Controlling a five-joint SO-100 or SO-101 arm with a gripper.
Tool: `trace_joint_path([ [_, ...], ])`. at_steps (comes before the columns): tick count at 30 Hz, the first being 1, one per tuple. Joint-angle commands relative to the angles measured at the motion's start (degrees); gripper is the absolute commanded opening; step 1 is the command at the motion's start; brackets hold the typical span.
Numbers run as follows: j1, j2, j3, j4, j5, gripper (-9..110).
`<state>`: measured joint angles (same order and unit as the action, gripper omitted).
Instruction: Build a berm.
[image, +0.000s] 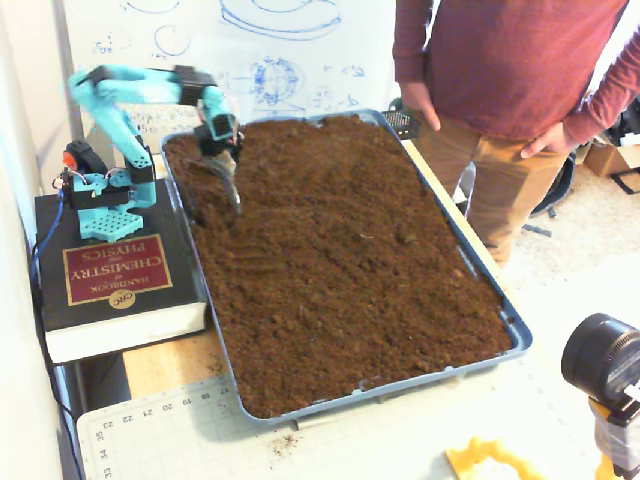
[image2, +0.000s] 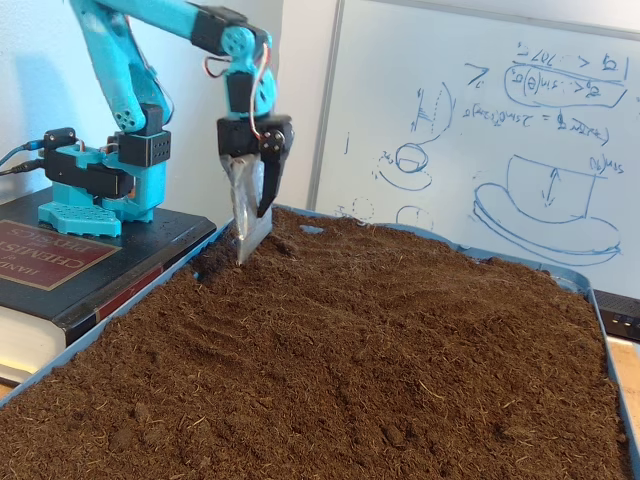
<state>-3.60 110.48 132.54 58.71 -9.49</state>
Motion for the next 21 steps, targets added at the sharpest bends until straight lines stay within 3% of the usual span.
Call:
trace_joint_path([
  [1, -0.7, -8.26, -4.92, -1.14, 0.0, 1],
  [9, -0.7, -21.53, -9.05, -1.23, 0.0, 1],
  [21, -0.09, -35.07, -29.53, -1.32, 0.0, 1],
])
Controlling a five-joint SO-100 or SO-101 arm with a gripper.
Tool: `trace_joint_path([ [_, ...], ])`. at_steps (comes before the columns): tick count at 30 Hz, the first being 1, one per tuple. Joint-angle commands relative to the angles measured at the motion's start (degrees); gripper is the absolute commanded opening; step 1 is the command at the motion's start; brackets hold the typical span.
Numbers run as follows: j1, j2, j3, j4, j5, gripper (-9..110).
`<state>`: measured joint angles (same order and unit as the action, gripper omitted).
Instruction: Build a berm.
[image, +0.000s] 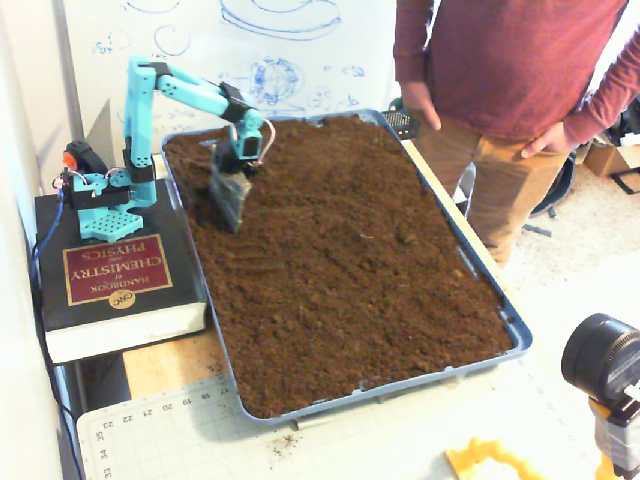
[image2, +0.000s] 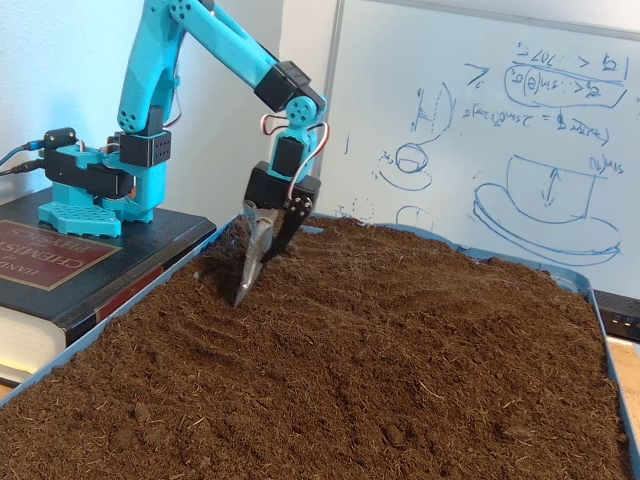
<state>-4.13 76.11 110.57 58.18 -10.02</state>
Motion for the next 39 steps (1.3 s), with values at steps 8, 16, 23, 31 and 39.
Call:
trace_joint_path([
  [8, 0.35, -8.26, -22.94, -0.7, 0.53, 1],
  [16, 0.7, -8.26, -33.66, -0.7, 0.62, 1],
  [23, 3.43, -0.09, -34.8, 0.44, 0.62, 1],
  [31, 3.43, 20.83, -22.85, 16.79, 0.62, 0],
  [39, 6.33, 32.26, 3.34, 20.83, 0.35, 1],
])
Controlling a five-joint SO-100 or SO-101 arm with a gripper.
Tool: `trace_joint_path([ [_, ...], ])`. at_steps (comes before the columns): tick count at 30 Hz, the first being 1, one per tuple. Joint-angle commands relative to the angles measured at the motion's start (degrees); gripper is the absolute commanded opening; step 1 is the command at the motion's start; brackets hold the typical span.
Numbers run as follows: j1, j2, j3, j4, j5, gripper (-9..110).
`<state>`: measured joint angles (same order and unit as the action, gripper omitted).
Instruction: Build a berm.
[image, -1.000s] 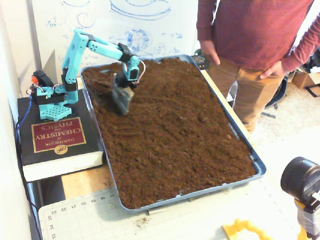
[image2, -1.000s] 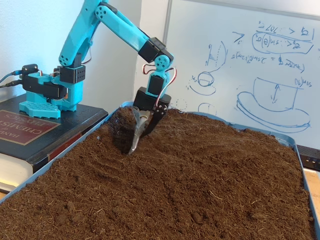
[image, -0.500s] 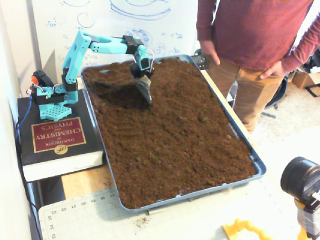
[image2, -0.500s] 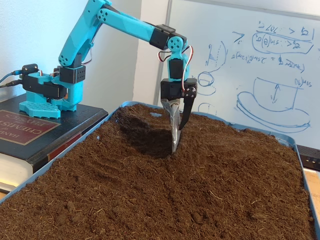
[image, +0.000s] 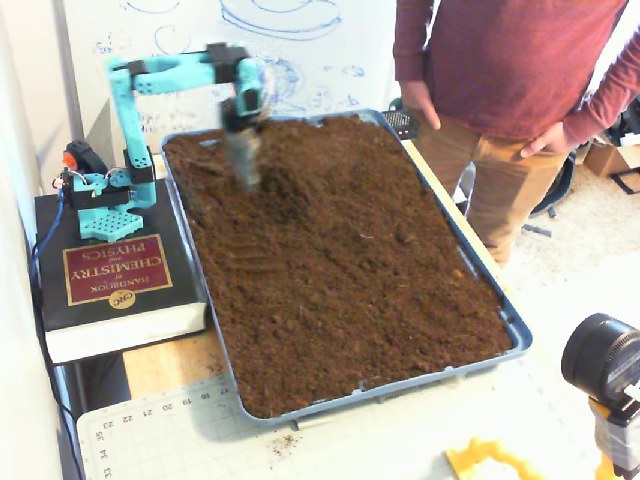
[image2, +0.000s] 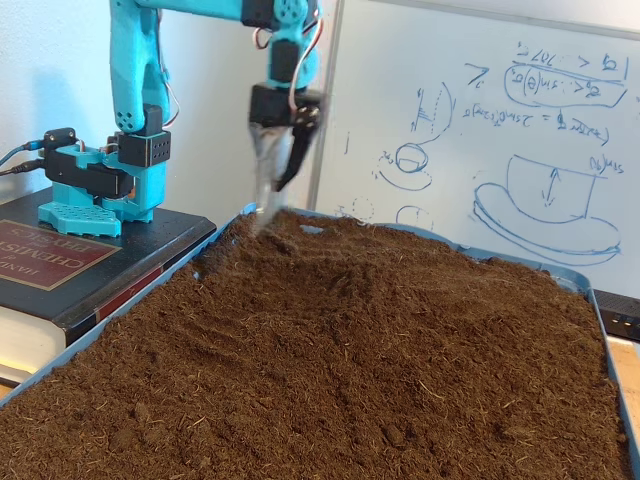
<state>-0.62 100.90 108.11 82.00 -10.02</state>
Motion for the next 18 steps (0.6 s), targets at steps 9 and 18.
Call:
trace_joint_path([
  [9, 10.11, 12.92, 36.3, -43.59, -0.44, 0],
  [18, 10.02, 0.18, 42.8, -55.72, -0.44, 0],
])
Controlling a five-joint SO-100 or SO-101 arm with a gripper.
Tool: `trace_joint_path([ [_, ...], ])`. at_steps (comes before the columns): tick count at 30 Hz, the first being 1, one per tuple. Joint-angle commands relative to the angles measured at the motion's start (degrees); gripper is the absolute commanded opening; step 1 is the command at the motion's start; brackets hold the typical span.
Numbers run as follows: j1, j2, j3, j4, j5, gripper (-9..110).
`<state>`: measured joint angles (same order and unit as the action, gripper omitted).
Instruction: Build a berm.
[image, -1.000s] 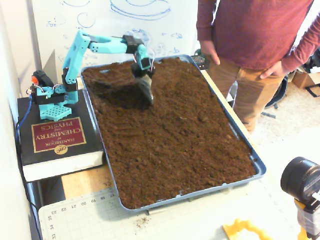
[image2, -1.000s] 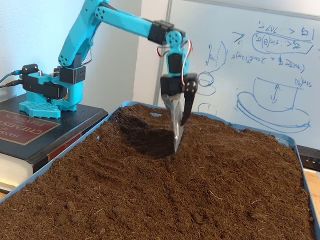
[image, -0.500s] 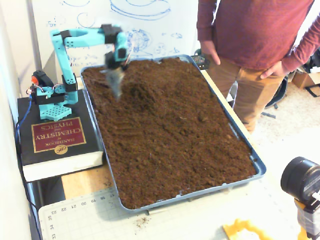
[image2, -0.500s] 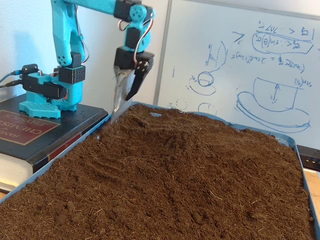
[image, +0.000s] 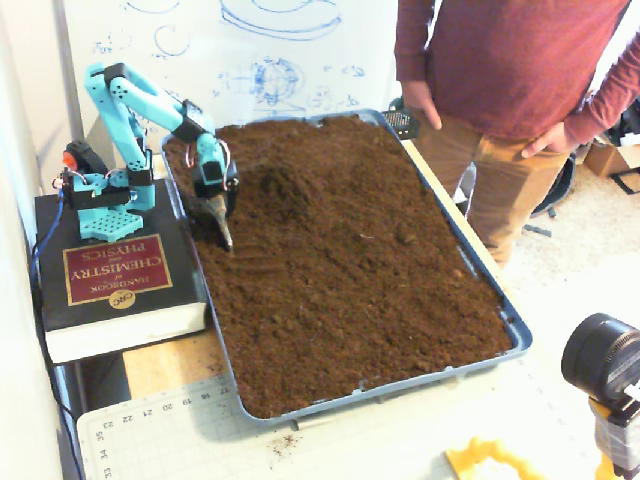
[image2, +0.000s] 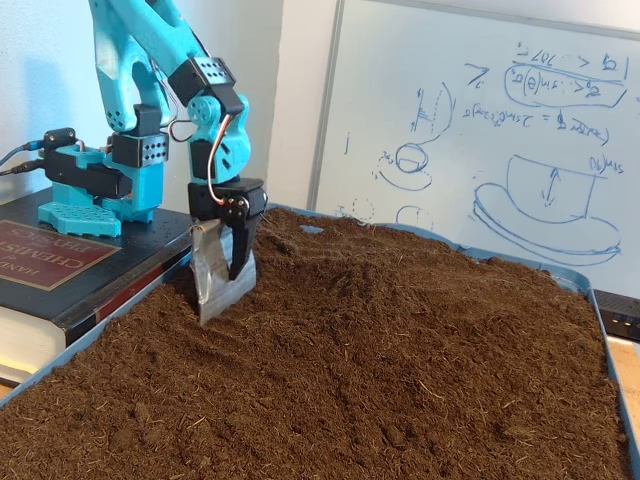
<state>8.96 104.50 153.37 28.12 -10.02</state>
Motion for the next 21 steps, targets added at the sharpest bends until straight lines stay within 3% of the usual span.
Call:
trace_joint_path([
  [1, 0.44, -4.83, -4.75, -1.85, -0.44, 0],
  [11, -1.58, -16.79, -28.92, -1.85, 0.53, 0],
  [21, -2.11, -15.56, -36.56, -1.14, 0.53, 0],
])
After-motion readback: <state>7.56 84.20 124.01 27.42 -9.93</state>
